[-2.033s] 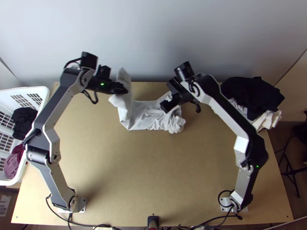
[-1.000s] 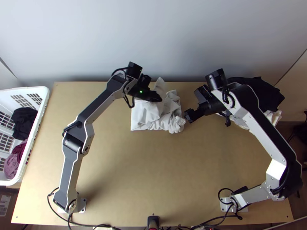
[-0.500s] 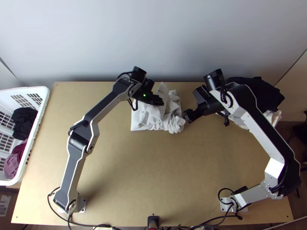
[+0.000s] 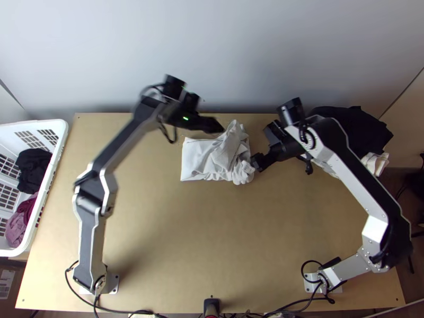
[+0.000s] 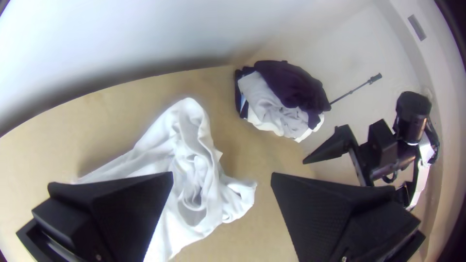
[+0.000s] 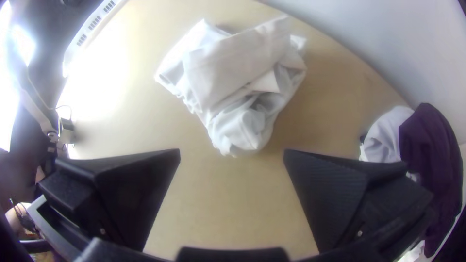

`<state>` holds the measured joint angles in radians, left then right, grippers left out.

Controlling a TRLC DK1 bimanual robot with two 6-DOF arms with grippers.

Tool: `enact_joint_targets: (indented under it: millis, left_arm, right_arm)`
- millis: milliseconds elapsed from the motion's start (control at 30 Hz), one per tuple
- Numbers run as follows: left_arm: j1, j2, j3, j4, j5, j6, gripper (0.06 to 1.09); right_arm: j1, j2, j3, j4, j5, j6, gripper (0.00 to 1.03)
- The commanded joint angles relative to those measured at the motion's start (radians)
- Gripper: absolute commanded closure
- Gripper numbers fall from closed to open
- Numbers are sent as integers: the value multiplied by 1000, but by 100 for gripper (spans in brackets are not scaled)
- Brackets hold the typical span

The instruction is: Fold the t-shirt

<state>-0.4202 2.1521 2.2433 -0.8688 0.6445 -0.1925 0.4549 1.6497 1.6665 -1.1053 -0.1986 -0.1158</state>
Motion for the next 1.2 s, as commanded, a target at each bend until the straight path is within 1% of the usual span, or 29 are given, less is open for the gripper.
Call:
enact_joint_targets:
  millis: [0,167,300,400,467,533,600,700,933,1033,1167]
  left_arm:
    - [138,-152,-106,-182,26,91,10]
    - [182,-244,-324,-164,29,131,10]
    - [185,-275,-445,-124,27,145,10]
    - [184,-287,-481,-99,26,145,10]
    - [181,-285,-481,-93,24,143,10]
    - [178,-275,-473,-91,20,143,10]
    - [173,-265,-467,-91,18,142,10]
    - [158,-250,-464,-88,17,143,10]
    - [120,-176,-399,-73,11,140,10]
    - [103,-127,-350,-73,6,131,10]
    - [78,-78,-309,-72,-14,131,10]
  right_arm:
    - [76,102,107,61,-4,-15,4]
    - [188,305,335,73,-4,-19,3]
    - [246,496,519,74,-19,-10,4]
    - [272,595,585,82,-19,-8,4]
    - [272,634,582,87,-19,-5,4]
    - [255,645,538,87,-19,4,4]
    - [226,614,449,104,-19,15,4]
    - [176,487,271,173,-19,16,4]
    - [53,165,-71,220,-19,5,4]
    - [8,73,-171,225,-18,-5,4]
    - [-18,-1,-228,225,-19,-5,4]
